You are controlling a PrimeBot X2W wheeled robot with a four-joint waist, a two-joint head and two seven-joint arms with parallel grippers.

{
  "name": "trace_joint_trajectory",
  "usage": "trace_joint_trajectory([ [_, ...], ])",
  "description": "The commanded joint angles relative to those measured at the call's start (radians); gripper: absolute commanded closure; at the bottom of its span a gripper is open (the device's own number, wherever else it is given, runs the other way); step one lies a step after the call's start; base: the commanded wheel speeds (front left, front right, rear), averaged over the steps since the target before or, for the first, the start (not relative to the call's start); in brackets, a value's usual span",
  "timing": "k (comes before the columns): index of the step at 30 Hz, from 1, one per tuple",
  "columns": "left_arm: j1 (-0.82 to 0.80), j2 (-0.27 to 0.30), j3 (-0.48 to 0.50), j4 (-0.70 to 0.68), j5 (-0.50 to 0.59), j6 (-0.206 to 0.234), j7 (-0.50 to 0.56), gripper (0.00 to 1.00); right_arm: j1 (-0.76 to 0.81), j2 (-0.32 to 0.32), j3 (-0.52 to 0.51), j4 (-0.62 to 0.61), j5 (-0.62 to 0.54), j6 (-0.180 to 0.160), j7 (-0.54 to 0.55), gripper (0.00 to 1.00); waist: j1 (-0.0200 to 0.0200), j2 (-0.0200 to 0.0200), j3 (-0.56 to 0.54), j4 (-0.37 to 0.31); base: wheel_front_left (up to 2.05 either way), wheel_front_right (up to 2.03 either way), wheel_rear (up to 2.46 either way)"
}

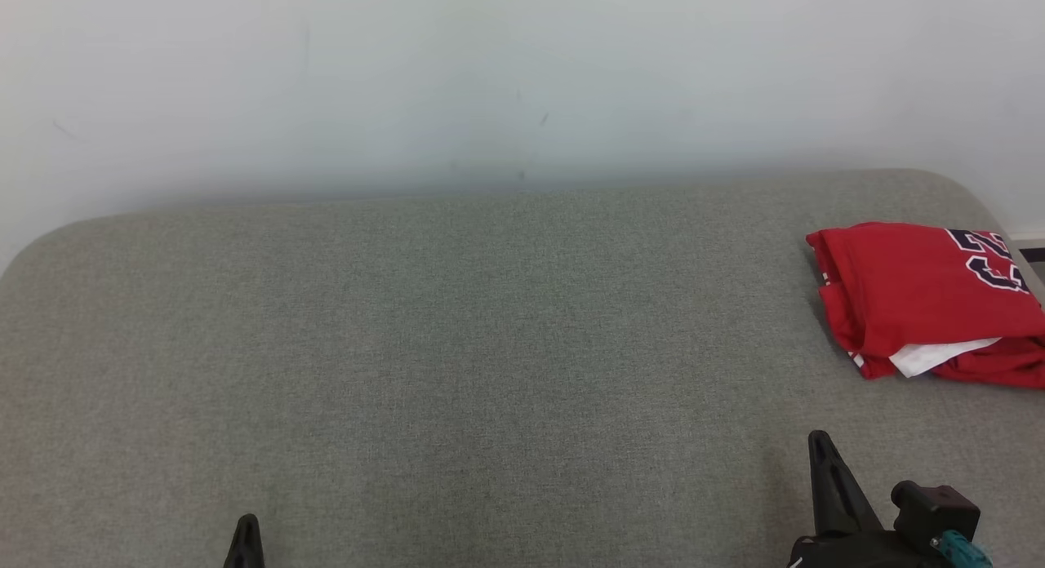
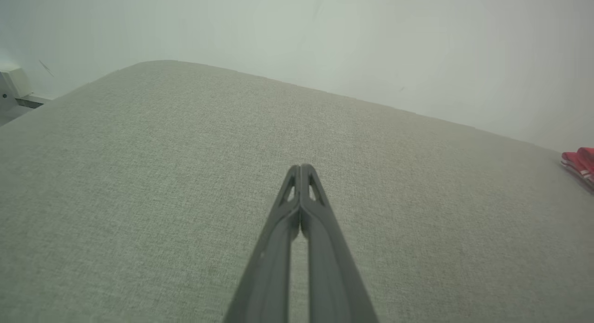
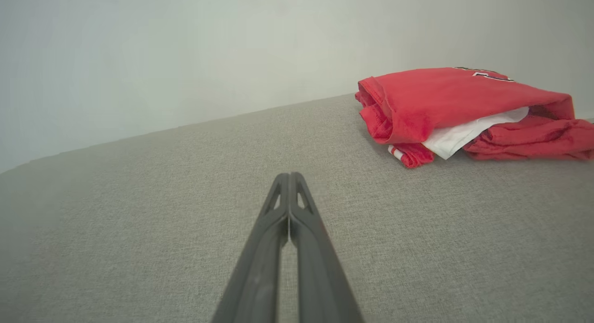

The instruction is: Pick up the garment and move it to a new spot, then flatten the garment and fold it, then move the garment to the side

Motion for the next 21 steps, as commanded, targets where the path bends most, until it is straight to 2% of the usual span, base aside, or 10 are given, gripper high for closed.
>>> trace_joint_trajectory([
  [1, -0.028, 0.001, 0.007, -0.011, -0.052, -0.003, 0.010, 1.00, -0.026, -0.001, -0.001, -0.014, 0.060, 0.000, 0.008, 1.00, 0.0000, 0.0000, 0.000, 0.000, 0.00, 0.00, 0.00],
  [21, -0.076, 0.001, 0.026, 0.003, -0.371, -0.023, 0.091, 1.00, -0.039, -0.001, 0.009, -0.024, 0.414, 0.000, 0.066, 1.00, 0.0000, 0.0000, 0.001, 0.003, 0.00, 0.00, 0.00],
])
